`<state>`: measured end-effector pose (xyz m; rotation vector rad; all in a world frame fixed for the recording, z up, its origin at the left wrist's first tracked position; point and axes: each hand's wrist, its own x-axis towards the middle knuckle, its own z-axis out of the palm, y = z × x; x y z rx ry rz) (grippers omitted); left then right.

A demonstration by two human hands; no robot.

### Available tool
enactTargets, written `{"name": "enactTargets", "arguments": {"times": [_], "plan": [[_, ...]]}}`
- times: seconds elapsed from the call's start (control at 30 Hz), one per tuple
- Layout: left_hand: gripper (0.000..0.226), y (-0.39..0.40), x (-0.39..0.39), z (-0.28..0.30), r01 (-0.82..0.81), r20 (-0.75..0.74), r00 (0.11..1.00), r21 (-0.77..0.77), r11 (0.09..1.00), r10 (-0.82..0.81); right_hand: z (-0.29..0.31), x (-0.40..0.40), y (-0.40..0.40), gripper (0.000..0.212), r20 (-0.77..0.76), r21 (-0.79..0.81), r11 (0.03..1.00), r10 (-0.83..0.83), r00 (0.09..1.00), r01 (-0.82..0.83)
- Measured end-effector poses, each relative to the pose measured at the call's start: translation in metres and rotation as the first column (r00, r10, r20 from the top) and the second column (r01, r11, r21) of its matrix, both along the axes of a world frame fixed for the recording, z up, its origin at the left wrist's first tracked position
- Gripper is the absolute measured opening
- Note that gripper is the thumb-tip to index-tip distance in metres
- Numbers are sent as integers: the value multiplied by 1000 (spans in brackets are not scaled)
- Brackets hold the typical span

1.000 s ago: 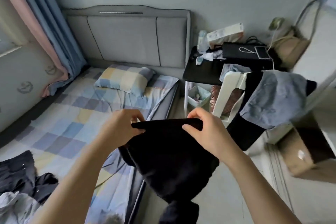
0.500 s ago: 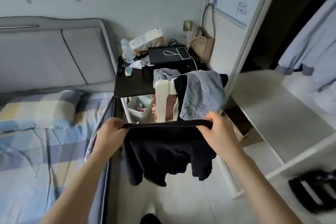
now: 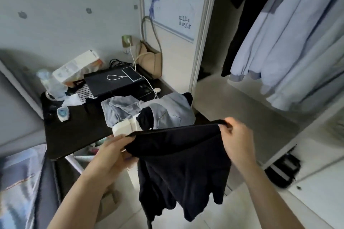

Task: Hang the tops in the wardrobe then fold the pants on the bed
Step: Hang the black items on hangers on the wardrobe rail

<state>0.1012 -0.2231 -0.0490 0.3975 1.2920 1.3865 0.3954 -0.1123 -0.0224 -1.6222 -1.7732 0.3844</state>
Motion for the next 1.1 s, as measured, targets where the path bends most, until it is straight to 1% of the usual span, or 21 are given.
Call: {"name": "enactTargets", "arguments": {"times": [0.07, 0.1, 0.13, 0.2, 0.27, 0.33, 0.37, 0.4, 0.43, 0.5, 0.53, 0.63, 0.7, 0.73, 0.8, 0.83, 0.87, 0.9, 0.97, 1.03, 1.1], "plan": [[13, 22, 3, 7, 54, -286, 957, -4, 999, -53, -5, 5, 7, 21, -5, -52, 994, -91, 996, 91], [17, 35, 6, 10, 69, -440, 896, 0, 998, -62, -6, 8, 13, 24, -101, -111, 987, -128, 987, 116], [21, 47, 11, 13, 97, -587, 806, 12, 995, -71, -6, 9, 19, 26, -244, -206, 968, -190, 951, 141], [28, 67, 22, 20, 165, -828, 556, 21, 986, -75, -1, 10, 27, 24, -518, -422, 897, -359, 776, 134], [37, 91, 36, 22, 224, -927, 364, -7, 975, -90, 3, 16, 31, 21, -597, -564, 818, -498, 629, 112], [45, 116, 48, 20, 238, -953, 271, -70, 969, -136, 12, 22, 33, 31, -632, -583, 808, -514, 580, 82], [49, 128, 52, 17, 250, -945, 277, -102, 963, -172, 18, 25, 34, 32, -657, -560, 826, -492, 571, 68], [51, 141, 57, 15, 267, -920, 333, -120, 956, -209, 25, 29, 35, 27, -674, -520, 851, -459, 579, 70], [52, 155, 62, 14, 273, -857, 454, -126, 954, -243, 34, 35, 35, 19, -667, -455, 886, -402, 628, 84], [42, 185, 70, 21, 236, -634, 736, -89, 968, -238, 50, 48, 41, 11, -529, -273, 954, -256, 809, 123], [35, 200, 74, 28, 204, -543, 812, -75, 976, -212, 56, 55, 46, 4, -445, -183, 973, -209, 871, 140], [26, 251, 81, 53, 187, -573, 807, 18, 982, -143, 73, 73, 69, 26, -163, 100, 976, -175, 971, 192], [20, 284, 85, 76, 226, -665, 735, 60, 972, -130, 85, 85, 93, 23, -38, 274, 943, -187, 982, 190], [18, 298, 85, 87, 256, -747, 653, 62, 965, -125, 89, 92, 105, 20, -20, 344, 917, -210, 977, 204], [19, 328, 87, 111, 306, -901, 416, 13, 952, -121, 101, 106, 133, 14, -56, 408, 871, -275, 960, 274], [22, 344, 89, 123, 315, -923, 364, -8, 949, -128, 109, 113, 149, 9, -77, 405, 860, -307, 949, 311], [23, 358, 92, 133, 342, -890, 416, -38, 939, -188, 114, 120, 165, 4, -107, 359, 875, -308, 945, 326], [23, 368, 95, 143, 382, -803, 526, -72, 921, -281, 118, 124, 179, 13, -171, 286, 903, -283, 944, 322], [22, 386, 102, 164, 475, -494, 744, -83, 876, -450, 130, 132, 208, 25, -443, 108, 961, -181, 878, 253], [21, 397, 104, 180, 553, -267, 801, -15, 833, -536, 141, 139, 227, 26, -718, -73, 988, -146, 680, 135], [18, 412, 107, 189, 562, -141, 823, 73, 824, -550, 145, 146, 249, 30, -845, -157, 987, -153, 512, 36]]}}
